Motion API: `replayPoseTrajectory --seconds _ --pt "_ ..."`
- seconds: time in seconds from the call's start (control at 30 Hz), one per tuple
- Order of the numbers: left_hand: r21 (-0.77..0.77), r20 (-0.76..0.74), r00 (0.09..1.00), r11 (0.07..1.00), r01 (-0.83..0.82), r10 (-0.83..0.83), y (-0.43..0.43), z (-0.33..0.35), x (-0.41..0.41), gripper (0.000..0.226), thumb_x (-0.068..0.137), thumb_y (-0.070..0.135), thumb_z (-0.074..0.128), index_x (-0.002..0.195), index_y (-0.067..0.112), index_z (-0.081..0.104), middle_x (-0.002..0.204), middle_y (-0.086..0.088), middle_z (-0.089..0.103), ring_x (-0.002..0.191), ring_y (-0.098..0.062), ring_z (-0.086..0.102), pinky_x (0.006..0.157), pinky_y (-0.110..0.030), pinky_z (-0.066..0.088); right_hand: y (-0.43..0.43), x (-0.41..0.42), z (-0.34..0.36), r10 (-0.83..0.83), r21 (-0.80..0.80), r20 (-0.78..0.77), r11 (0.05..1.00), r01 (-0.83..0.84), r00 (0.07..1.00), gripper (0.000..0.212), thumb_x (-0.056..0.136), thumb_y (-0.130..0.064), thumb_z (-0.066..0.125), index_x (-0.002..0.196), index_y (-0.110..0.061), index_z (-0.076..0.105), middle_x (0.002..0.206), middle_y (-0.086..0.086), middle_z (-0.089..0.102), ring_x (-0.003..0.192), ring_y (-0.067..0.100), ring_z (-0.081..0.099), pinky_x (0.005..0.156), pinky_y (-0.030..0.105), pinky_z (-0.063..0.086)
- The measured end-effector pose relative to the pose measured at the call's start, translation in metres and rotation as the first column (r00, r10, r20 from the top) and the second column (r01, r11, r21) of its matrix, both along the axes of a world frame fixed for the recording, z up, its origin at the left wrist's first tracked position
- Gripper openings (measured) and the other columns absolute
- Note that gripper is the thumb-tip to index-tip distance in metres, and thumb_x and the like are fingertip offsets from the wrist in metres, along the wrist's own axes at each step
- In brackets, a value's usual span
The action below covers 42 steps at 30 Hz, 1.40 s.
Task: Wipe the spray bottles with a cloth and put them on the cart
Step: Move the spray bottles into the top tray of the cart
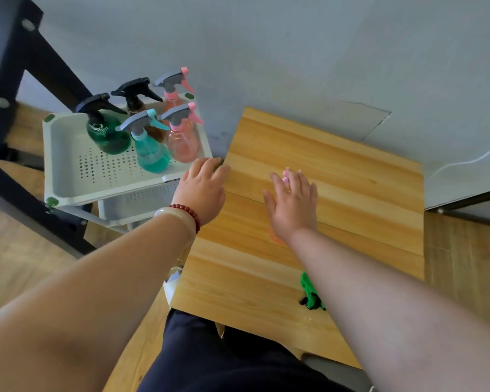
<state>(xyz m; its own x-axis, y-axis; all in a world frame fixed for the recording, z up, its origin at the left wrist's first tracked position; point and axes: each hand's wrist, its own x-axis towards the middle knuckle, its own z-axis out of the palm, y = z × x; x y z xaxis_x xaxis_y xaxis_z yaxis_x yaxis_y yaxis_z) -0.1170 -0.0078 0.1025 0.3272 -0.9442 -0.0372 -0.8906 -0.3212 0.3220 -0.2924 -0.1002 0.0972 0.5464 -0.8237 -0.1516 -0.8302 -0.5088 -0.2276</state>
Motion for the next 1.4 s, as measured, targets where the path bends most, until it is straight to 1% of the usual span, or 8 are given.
replayPoseTrajectory --seconds 0.2,0.4,0.63,0.87,1.0,1.2,1.3,1.4 --pt "0.036 -0.013 0.998 0.997 0.062 -0.062 -0.017 -0.007 -0.043 0.047 0.097 0.015 0.052 0.143 0.013 0.047 0.149 -0.01 0.044 0.14 -0.033 0.034 0.111 -0.049 0.033 -0.007 -0.035 -0.005 -0.023 0.0 0.081 1.0 0.023 0.996 0.06 0.098 -0.052 0.024 0.141 -0.019 0.051 0.148 0.011 0.042 0.142 0.032 0.03 0.117 0.051 0.016" --pt "0.207 -0.074 0.974 0.952 0.227 -0.216 -0.031 -0.017 -0.092 0.052 0.102 0.03 0.045 0.152 0.023 0.032 0.157 0.0 0.031 0.145 -0.024 0.024 0.114 -0.039 0.028 -0.01 -0.066 -0.012 -0.05 0.0 0.149 0.999 0.05 0.988 0.061 0.095 -0.044 0.024 0.13 -0.01 0.06 0.133 0.017 0.056 0.128 0.038 0.048 0.1 0.049 0.041" --pt "0.261 -0.137 0.955 0.921 0.29 -0.262 -0.05 -0.024 -0.12 0.047 0.104 0.034 0.043 0.149 0.023 0.036 0.148 0.002 0.045 0.138 -0.022 0.038 0.108 -0.036 0.034 -0.023 -0.091 -0.019 -0.049 0.09 0.034 0.995 0.045 0.998 0.038 0.105 -0.029 0.037 0.135 -0.012 0.053 0.132 0.008 0.056 0.122 0.031 0.047 0.096 0.042 0.035" --pt "0.289 -0.125 0.96 0.917 0.275 -0.249 -0.058 -0.023 -0.11 0.031 0.108 0.03 0.032 0.128 0.019 0.053 0.115 -0.003 0.062 0.109 -0.024 0.055 0.079 -0.028 0.035 -0.026 -0.089 -0.022 -0.044 0.092 0.065 0.995 0.038 0.997 0.031 0.105 -0.028 0.04 0.116 -0.007 0.06 0.112 0.011 0.063 0.103 0.035 0.054 0.078 0.04 0.036" --pt "0.214 -0.117 0.955 0.932 0.293 -0.273 -0.054 -0.022 -0.093 0.032 0.107 0.023 0.039 0.136 0.021 0.052 0.129 0.0 0.055 0.116 -0.025 0.053 0.09 -0.034 0.043 -0.025 -0.082 -0.024 -0.048 0.072 0.13 0.997 0.039 0.99 0.035 0.103 -0.029 0.039 0.117 -0.006 0.062 0.107 0.013 0.065 0.098 0.037 0.057 0.075 0.04 0.04" --pt "0.306 -0.042 0.944 0.895 0.324 -0.327 -0.049 -0.011 -0.052 0.051 0.1 -0.001 0.044 0.144 0.023 0.047 0.144 -0.001 0.041 0.121 -0.028 0.05 0.094 -0.033 0.043 -0.017 -0.071 -0.024 -0.028 0.062 0.149 0.998 0.019 0.988 0.056 0.099 -0.042 0.026 0.121 -0.007 0.064 0.105 0.014 0.066 0.096 0.037 0.058 0.076 0.039 0.041" --pt "0.309 -0.151 0.969 0.921 0.237 -0.198 -0.047 -0.005 -0.05 0.052 0.099 -0.002 0.041 0.144 0.022 0.048 0.153 -0.001 0.033 0.12 -0.027 0.053 0.09 -0.029 0.042 -0.011 -0.065 -0.025 -0.023 0.098 0.118 0.995 0.012 0.993 0.037 0.105 -0.029 0.041 0.13 -0.009 0.059 0.118 0.014 0.063 0.106 0.036 0.055 0.083 0.04 0.04" --pt "0.273 -0.28 0.958 0.952 0.138 -0.059 -0.042 -0.002 -0.066 0.043 0.101 0.013 0.043 0.144 0.019 0.049 0.158 -0.001 0.027 0.123 -0.023 0.053 0.093 -0.029 0.043 -0.005 -0.061 -0.025 -0.025 0.098 0.152 0.995 0.011 0.988 0.034 0.103 -0.023 0.045 0.132 -0.008 0.058 0.122 0.015 0.062 0.109 0.037 0.054 0.085 0.041 0.04"
